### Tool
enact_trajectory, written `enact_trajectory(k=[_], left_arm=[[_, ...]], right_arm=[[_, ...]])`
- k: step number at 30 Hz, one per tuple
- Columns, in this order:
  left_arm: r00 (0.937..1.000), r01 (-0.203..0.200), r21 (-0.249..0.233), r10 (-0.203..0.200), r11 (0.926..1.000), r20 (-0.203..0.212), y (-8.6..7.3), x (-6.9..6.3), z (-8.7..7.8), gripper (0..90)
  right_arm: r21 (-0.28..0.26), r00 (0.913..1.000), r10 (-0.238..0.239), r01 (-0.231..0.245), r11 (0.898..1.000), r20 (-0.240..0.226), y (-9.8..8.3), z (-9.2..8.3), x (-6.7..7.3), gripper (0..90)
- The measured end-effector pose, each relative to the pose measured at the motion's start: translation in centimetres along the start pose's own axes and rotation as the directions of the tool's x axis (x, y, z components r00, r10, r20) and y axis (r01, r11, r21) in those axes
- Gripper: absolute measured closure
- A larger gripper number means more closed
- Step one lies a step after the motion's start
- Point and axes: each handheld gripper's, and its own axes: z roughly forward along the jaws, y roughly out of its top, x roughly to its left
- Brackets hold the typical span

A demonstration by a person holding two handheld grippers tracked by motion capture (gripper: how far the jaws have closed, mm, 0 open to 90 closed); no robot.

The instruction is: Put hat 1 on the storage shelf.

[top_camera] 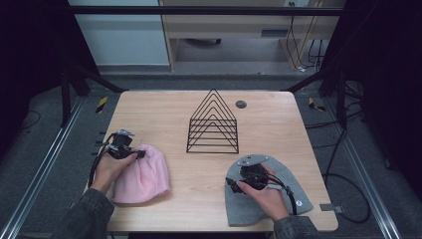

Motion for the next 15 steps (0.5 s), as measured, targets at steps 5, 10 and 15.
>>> enact_trajectory(k=[5, 10, 15], left_arm=[[0.9991, -0.04, -0.049, 0.039, 0.998, -0.015, 0.3, -1.2, -1.2, 76.5], [0.9959, -0.09, -0.131, 0.09, 0.9873, -0.005, 1.0, -3.2, -3.8, 76.9], [0.9889, -0.142, -0.164, 0.147, 0.9763, 0.022, 1.8, -5.3, -6.5, 76.8]], right_arm=[[-0.006, 1.0, 0.001, -0.001, 1.0, 0.005, 0.0, -0.1, -0.1, 22.1], [-0.008, 0.9999, -0.006, 0.006, 1.0, 0.01, 0.0, 0.0, 0.0, 22.1], [-0.007, 1.0, -0.003, 0.003, 1.0, 0.009, 0.1, 0.0, 0.0, 22.1]])
